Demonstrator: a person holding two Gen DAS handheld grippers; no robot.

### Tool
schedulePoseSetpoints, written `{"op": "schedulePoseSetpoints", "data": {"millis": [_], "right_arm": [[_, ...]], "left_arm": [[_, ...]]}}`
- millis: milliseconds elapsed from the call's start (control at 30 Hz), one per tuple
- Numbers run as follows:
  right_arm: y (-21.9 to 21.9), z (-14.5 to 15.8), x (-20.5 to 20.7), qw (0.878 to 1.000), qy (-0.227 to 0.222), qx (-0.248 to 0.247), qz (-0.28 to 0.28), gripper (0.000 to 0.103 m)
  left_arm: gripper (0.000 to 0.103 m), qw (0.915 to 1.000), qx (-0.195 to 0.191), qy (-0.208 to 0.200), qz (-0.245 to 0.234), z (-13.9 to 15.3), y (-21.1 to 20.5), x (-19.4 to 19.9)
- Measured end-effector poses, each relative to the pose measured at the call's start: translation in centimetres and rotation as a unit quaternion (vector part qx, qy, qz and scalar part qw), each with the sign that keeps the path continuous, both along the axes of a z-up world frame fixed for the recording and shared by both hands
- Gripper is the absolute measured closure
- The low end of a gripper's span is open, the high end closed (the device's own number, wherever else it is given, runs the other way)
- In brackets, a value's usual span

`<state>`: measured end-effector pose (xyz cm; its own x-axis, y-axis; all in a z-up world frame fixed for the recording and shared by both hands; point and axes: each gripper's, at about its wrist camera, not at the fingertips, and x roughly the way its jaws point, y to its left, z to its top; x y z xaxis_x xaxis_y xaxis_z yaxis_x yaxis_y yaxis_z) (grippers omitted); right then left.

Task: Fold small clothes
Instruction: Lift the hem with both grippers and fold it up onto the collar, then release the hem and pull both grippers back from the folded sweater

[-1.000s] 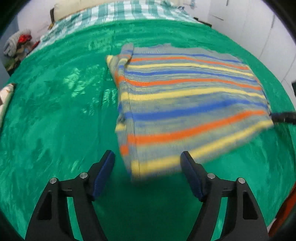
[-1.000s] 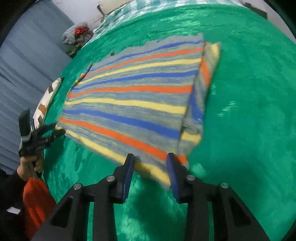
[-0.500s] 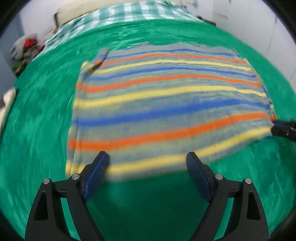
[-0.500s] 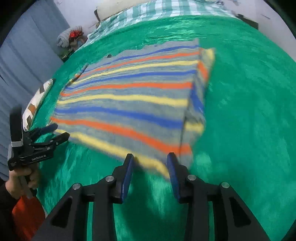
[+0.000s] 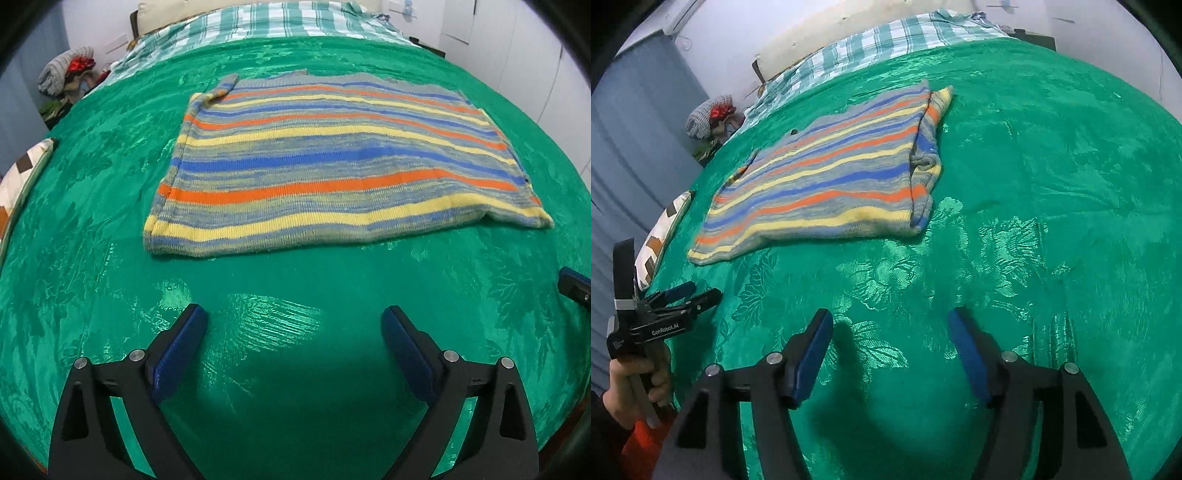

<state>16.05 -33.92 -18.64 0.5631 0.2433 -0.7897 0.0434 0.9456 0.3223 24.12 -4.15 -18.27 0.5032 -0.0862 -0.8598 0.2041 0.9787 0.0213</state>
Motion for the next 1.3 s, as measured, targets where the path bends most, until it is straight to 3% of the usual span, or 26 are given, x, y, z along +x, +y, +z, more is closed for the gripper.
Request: {"op": "schedulePoseSetpoints", "data": {"millis": [200, 600, 767, 933, 1100, 1300], "right_arm": [[0.1, -0.5, 0.1, 1.0, -0.011, 0.019, -0.013, 0.037], [0.7, -0.7, 0.0, 1.0, -0.015, 0.01, -0.011, 0.03], [1.7, -0.5, 0.2, 1.0, -0.008, -0.024, -0.008, 0.029], [3.9, 0.2, 0.2, 0.994, 0.01, -0.109, -0.011, 0.028], [5.3, -0.5, 0.3, 0.988, 0.026, -0.155, 0.0, 0.022], [5.3, -0.8, 0.1, 0.987, 0.027, -0.16, 0.006, 0.018]], "left_arm": [[0.006, 1.0, 0.0, 0.004, 0.004, -0.1, 0.1, -0.1], [0.003, 1.0, 0.002, 0.007, 0.002, -0.5, 0.5, -0.7], [0.002, 1.0, 0.004, 0.008, 0.0, -0.7, 0.6, -1.0], [0.0, 0.9999, 0.006, 0.002, -0.009, -1.1, 0.9, -1.5], [0.001, 0.9998, 0.012, -0.009, -0.016, -1.7, 0.8, -1.8], [0.001, 0.9996, 0.015, -0.019, -0.016, -1.9, 0.7, -2.0]]}}
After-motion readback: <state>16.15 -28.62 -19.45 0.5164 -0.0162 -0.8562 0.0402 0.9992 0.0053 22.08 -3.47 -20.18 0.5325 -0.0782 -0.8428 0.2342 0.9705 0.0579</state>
